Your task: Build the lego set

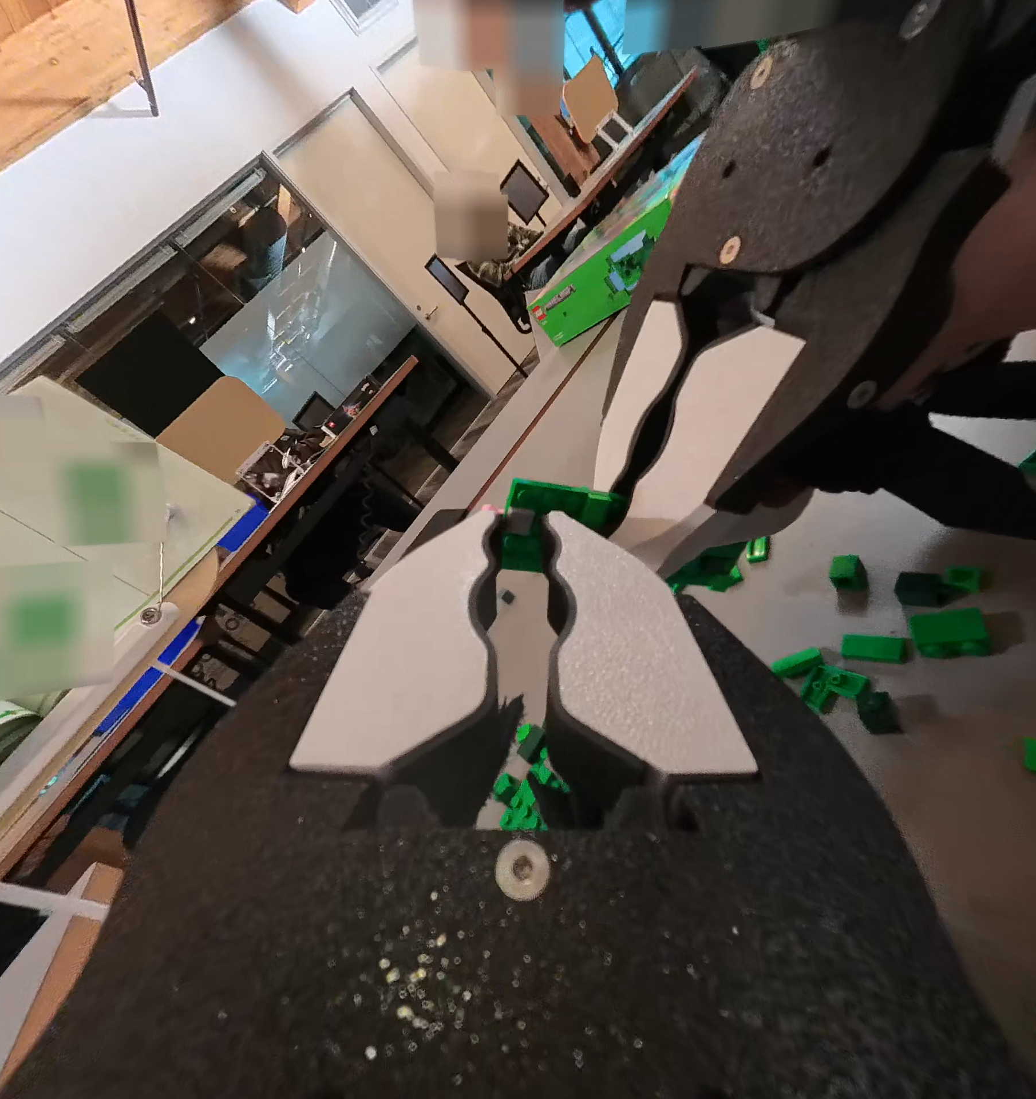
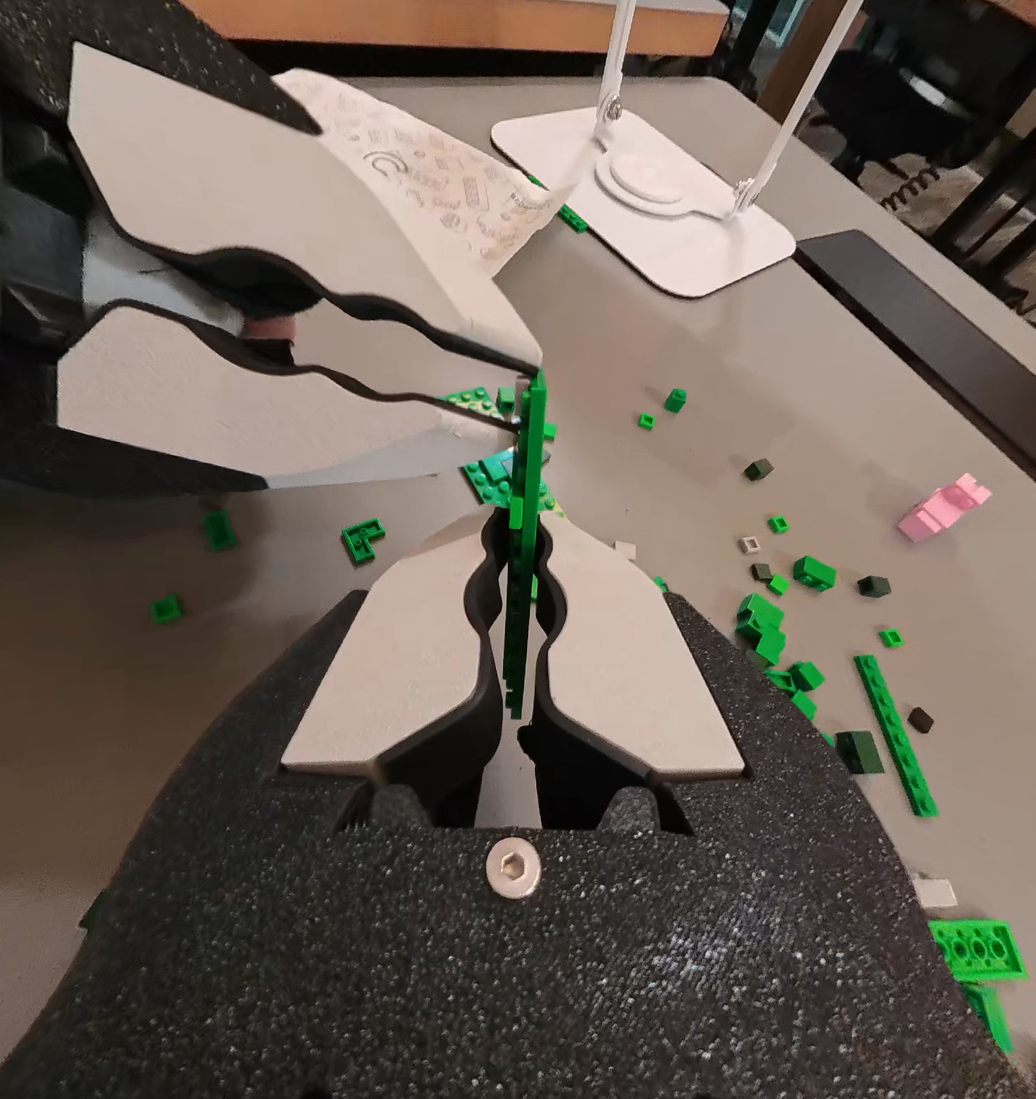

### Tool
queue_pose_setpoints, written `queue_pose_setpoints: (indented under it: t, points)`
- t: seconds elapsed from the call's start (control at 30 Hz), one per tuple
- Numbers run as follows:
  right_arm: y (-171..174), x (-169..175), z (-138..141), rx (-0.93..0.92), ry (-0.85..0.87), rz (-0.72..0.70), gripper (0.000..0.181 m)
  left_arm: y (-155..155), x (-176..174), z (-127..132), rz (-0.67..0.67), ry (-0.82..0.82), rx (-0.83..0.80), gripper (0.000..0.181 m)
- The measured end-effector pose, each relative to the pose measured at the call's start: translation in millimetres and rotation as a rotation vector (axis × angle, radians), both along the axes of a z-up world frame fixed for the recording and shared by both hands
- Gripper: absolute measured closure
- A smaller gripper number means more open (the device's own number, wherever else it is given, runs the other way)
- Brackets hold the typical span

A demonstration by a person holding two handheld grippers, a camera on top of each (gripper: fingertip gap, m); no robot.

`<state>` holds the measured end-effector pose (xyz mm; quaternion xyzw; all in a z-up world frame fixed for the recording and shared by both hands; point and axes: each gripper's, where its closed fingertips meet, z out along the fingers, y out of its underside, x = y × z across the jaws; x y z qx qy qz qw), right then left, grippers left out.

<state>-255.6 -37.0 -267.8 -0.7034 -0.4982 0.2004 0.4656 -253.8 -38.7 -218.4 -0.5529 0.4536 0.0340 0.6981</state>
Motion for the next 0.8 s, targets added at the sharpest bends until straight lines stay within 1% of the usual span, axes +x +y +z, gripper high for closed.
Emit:
queue_pose_setpoints:
  t: [0.1, 0.23, 0.3, 0.37, 0.47, 0.6, 0.67, 0.8]
  points:
    - [-1.3, 0.6, -3.0, -0.023, -0.006, 0.012, 0.175, 2.2, 0.3, -3.5, 0.026, 0.029, -0.006, 0.171]
    - [-1.6, 3.1, -11.3, 0.043, -0.128, 0.012, 0.173, 6.8, -1.1, -10.6, 0.083, 0.096, -0.017, 0.175]
    - [-0.9, 5.0, -14.3, 0.054, -0.159, 0.011, 0.173, 7.1, -0.8, -14.5, 0.091, 0.115, -0.043, 0.175]
    - [2.6, 8.5, -15.3, 0.092, -0.195, -0.005, 0.173, 8.1, -0.2, -16.4, 0.087, 0.082, -0.11, 0.175]
    - [13.8, 18.4, -17.1, 0.237, -0.322, -0.05, 0.173, 10.6, -1.6, -22.0, 0.084, 0.045, -0.201, 0.179]
    - [21.7, 25.7, -16.5, 0.304, -0.364, -0.09, 0.175, 10.7, 0.9, -26.9, 0.034, -0.021, -0.283, 0.181]
    - [21.0, 23.8, -17.7, 0.274, -0.331, -0.099, 0.174, 11.6, 1.2, -27.3, 0.02, -0.033, -0.27, 0.181]
    - [14.7, 16.1, -14.3, 0.121, -0.162, -0.064, 0.175, 9.3, 2.4, -18.8, -0.024, -0.09, -0.211, 0.179]
